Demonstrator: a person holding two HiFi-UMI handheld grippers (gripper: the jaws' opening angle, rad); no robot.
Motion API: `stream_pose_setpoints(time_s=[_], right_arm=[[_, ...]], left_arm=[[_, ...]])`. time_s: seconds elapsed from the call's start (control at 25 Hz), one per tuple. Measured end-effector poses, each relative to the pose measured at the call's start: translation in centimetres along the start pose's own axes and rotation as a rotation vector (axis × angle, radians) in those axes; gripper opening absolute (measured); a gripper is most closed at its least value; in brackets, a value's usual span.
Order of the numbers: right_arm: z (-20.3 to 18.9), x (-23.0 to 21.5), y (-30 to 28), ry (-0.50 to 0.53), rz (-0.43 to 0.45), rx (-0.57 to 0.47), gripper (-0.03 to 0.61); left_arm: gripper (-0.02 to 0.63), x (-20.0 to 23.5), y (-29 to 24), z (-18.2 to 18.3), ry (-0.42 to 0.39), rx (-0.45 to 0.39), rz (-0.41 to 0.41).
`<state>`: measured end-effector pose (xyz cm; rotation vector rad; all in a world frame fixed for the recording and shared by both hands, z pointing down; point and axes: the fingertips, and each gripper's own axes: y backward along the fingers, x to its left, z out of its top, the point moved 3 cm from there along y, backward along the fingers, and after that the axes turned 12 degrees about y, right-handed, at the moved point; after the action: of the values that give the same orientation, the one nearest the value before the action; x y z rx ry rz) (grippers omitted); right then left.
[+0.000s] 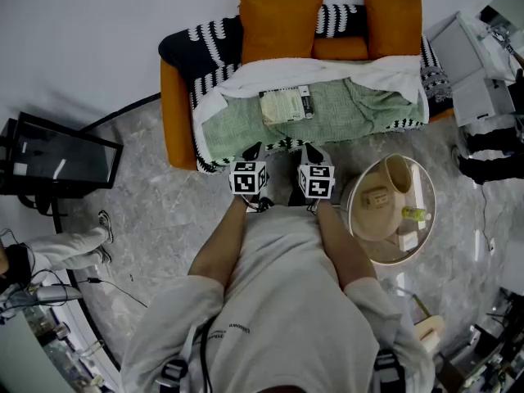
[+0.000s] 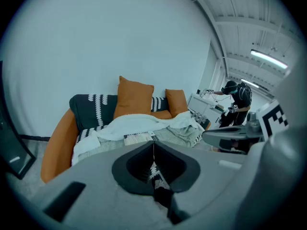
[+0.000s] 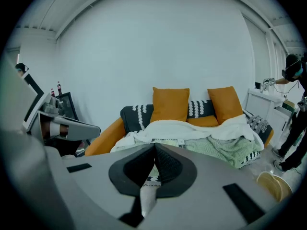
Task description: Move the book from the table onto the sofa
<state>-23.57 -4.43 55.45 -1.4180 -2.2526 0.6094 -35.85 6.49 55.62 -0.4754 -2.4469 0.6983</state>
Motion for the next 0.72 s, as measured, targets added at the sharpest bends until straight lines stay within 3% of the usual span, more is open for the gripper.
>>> stream_pose_setpoints(time_s=[0.72], right_arm=[[0.0,0.2,-0.4,-0.001,0.012,0.016,0.008]], left_arm=[[0.011,1.0,0.1,-1.3,-0.016,0.035,0.021]])
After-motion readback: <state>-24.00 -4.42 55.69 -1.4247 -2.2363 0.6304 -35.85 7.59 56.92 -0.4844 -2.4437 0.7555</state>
